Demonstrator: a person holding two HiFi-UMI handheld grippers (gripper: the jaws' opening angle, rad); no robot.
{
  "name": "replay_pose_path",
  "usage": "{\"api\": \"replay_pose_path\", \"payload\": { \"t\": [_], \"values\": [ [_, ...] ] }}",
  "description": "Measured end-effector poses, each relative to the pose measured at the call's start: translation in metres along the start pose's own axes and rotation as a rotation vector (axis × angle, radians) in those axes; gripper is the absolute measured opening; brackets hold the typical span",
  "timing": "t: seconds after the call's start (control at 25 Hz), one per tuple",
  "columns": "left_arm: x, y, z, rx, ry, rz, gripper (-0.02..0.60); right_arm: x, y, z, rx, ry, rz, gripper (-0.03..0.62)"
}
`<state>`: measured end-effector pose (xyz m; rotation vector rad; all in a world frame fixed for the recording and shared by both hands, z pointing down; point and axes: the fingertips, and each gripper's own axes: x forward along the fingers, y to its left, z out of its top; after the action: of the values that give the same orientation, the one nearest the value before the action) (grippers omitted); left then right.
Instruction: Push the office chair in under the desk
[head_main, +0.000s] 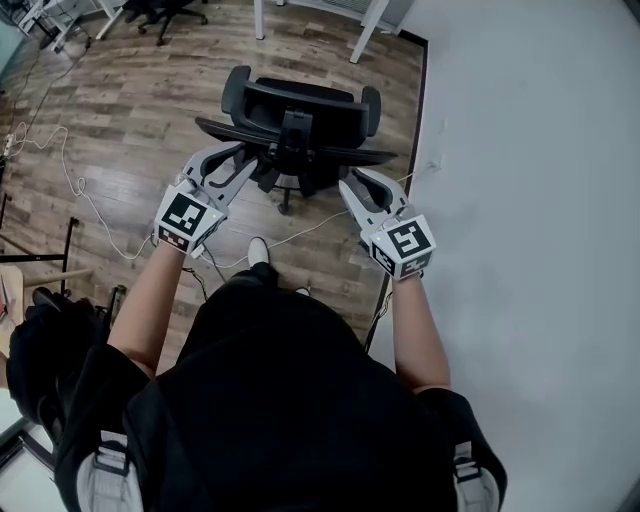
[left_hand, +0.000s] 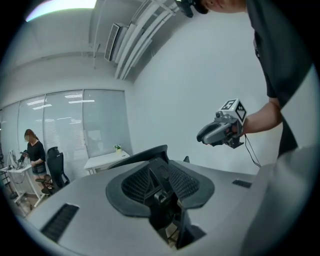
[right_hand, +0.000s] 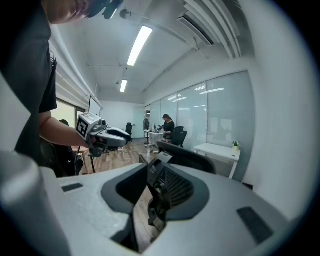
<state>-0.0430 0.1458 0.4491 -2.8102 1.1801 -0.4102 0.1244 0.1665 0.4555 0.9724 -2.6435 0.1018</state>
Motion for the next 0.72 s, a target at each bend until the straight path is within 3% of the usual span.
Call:
{"api": "replay_pose_path", "payload": {
  "t": [0.28, 0.72],
  "values": [
    [0.029, 0.029, -0.028, 0.053, 0.109, -0.066, 0.156, 0.038, -0.03, -0.022, -0.054, 0.141, 0.028, 0.144],
    [0.063, 0.046, -0.086, 0.209, 0.353, -0.222, 0.207, 0.08, -0.053, -0.067, -0.258, 0.457, 0.111, 0.17]
  ]
}}
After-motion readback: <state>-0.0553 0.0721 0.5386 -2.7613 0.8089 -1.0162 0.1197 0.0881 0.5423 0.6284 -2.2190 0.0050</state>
